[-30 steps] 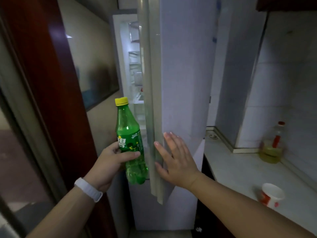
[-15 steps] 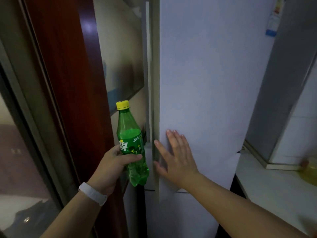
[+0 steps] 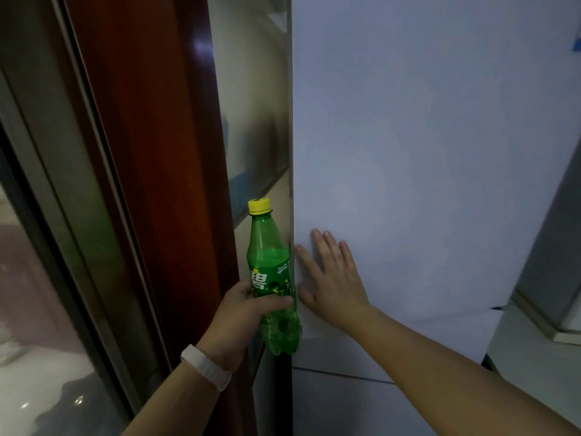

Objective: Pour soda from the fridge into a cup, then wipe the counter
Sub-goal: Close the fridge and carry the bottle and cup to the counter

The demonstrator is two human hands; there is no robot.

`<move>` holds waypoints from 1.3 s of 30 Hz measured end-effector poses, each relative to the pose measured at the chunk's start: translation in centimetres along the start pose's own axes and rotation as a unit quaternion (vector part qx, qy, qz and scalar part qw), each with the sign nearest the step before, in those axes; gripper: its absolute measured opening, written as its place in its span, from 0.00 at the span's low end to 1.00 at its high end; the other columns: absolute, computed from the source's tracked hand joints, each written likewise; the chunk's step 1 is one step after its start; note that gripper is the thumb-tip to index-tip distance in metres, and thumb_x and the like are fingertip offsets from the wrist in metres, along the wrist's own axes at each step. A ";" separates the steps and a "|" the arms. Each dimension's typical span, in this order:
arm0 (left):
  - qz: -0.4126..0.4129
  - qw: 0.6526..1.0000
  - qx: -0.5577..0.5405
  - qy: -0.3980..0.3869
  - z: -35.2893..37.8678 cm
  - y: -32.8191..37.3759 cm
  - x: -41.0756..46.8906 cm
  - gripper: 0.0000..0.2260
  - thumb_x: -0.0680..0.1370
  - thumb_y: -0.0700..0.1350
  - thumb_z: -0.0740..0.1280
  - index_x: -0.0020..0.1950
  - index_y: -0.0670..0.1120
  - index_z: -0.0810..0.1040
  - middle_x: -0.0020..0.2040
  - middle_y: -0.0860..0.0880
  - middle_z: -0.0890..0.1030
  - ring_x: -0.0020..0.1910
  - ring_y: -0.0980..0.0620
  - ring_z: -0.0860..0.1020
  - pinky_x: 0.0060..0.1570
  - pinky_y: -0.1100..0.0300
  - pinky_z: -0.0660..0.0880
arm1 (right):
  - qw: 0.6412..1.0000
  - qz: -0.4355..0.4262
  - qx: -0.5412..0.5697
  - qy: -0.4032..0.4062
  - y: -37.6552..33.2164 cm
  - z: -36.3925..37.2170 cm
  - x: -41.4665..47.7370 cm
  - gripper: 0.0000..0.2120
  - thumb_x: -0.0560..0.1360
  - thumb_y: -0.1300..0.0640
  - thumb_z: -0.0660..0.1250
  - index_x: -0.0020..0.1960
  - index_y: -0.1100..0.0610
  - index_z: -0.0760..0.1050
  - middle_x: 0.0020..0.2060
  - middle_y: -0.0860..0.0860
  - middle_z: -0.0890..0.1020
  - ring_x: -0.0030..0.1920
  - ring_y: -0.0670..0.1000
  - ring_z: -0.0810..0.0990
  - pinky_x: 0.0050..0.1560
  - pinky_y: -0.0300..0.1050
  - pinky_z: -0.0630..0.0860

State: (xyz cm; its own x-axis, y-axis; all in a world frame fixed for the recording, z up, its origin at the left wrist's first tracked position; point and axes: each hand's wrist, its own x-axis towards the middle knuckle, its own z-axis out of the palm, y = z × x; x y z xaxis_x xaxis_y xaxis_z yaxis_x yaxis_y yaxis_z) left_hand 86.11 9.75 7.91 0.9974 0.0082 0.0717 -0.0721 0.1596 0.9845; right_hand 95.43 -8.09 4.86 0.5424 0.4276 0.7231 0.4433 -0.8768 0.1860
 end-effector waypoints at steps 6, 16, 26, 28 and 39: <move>-0.005 0.999 0.007 0.039 0.8 -0.3 3.8 0.16 0.70 0.29 0.73 0.56 0.39 0.82 0.50 0.40 0.86 0.47 0.44 0.86 0.41 0.59 0.83 | 1.000 -0.005 0.001 -0.023 2.6 4.2 1.7 0.37 0.69 0.49 0.73 0.74 0.57 0.67 0.75 0.64 0.62 0.75 0.65 0.61 0.72 0.66 0.56; 0.005 0.992 -0.018 0.128 2.8 -3.3 11.1 0.19 0.60 0.34 0.77 0.49 0.41 0.83 0.46 0.39 0.86 0.45 0.38 0.84 0.50 0.45 0.80 | 0.998 -0.040 -0.009 0.051 5.7 12.0 4.1 0.35 0.71 0.50 0.64 0.76 0.55 0.61 0.77 0.59 0.56 0.77 0.61 0.53 0.75 0.60 0.42; -0.012 0.989 -0.004 0.146 4.2 -4.7 15.7 0.14 0.67 0.32 0.77 0.52 0.39 0.83 0.48 0.37 0.86 0.50 0.32 0.82 0.55 0.37 0.79 | 0.994 -0.092 -0.041 0.029 9.7 16.5 6.8 0.37 0.69 0.52 0.67 0.76 0.59 0.63 0.78 0.59 0.57 0.78 0.61 0.52 0.77 0.58 0.42; -0.013 0.989 0.001 0.146 4.3 -4.6 16.0 0.17 0.65 0.35 0.77 0.53 0.38 0.83 0.49 0.36 0.85 0.51 0.32 0.82 0.57 0.35 0.78 | 0.994 -0.096 -0.043 0.032 9.7 17.2 6.7 0.37 0.70 0.51 0.65 0.77 0.58 0.61 0.79 0.59 0.53 0.79 0.60 0.47 0.76 0.59 0.41; -0.011 0.991 0.003 0.133 4.6 -4.2 14.3 0.12 0.70 0.29 0.72 0.52 0.39 0.83 0.49 0.37 0.85 0.50 0.36 0.83 0.52 0.43 0.80 | 0.996 -0.085 0.009 -0.015 8.9 14.2 6.3 0.27 0.69 0.52 0.68 0.67 0.60 0.73 0.75 0.62 0.65 0.75 0.63 0.61 0.74 0.63 0.51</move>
State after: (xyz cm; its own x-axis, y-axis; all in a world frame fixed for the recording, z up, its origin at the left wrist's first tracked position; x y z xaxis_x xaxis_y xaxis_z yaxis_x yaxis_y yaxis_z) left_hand 100.62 4.64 5.57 0.9643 0.2649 0.0053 -0.0487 0.1574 0.9863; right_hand 112.87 -10.07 1.60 0.4796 0.5771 0.6611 0.5433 -0.7869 0.2928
